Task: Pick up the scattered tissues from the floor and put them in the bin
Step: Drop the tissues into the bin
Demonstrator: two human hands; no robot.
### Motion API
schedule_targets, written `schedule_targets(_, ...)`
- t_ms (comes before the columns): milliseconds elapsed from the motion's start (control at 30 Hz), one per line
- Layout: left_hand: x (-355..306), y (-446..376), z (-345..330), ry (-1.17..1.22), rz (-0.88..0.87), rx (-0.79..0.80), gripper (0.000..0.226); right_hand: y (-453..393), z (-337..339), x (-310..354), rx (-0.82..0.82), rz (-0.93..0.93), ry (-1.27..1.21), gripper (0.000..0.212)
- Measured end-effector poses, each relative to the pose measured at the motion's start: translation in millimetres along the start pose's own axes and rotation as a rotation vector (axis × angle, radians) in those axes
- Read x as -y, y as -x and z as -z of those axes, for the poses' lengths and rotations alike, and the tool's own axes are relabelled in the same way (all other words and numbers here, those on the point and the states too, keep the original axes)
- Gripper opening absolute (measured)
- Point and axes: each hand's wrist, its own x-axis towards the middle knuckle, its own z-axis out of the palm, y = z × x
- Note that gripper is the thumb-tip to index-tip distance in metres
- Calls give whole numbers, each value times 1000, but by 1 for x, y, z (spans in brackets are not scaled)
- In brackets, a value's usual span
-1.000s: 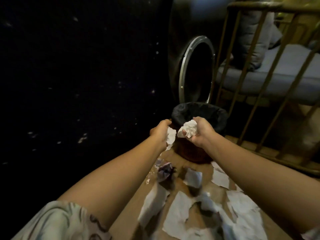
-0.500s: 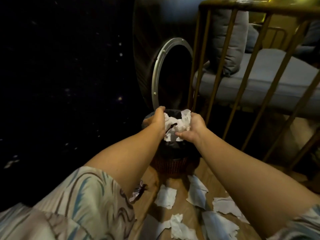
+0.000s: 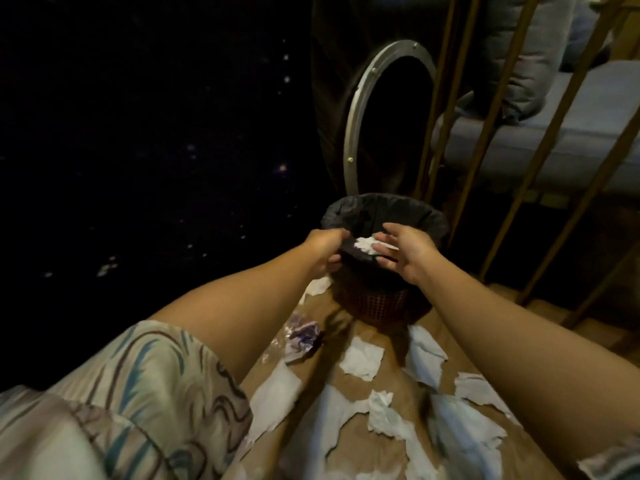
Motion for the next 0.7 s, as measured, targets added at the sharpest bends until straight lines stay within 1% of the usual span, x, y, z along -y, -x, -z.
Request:
schedule_targets(67, 2, 9, 29, -72, -3, 61, 30, 4, -23, -9, -6, 11, 62, 29)
schedule_targets(167, 8, 27, 77, -182, -37, 82, 32, 10, -65, -28, -43, 11, 51, 22)
schedule_targets(200, 10, 34, 94, -220, -52, 80, 30, 12, -81, -35, -46, 6, 44, 20)
schedule_targets(233, 13, 41, 112, -260, -62, 72, 23, 15, -98, -43, -39, -2, 40, 20)
schedule_targets(300, 20, 52, 149, -359, -54, 67, 10, 20, -129, -61, -9, -25, 28, 27)
schedule_targets(467, 52, 57, 230, -570, -4, 32, 13, 30, -180, -105, 51, -77, 113, 35)
schedule_targets(533, 74, 53, 257, -594, -11, -21, 13, 29, -194, -119, 85, -101, 185, 35)
schedule_targets(600, 103, 44, 280, -573, 24, -93, 13, 24, -206, -131, 86, -102, 289, 31)
schedule_targets(700, 159, 30, 308, -494, 93, -268, 12, 13, -226, -155, 19, -98, 432, 26)
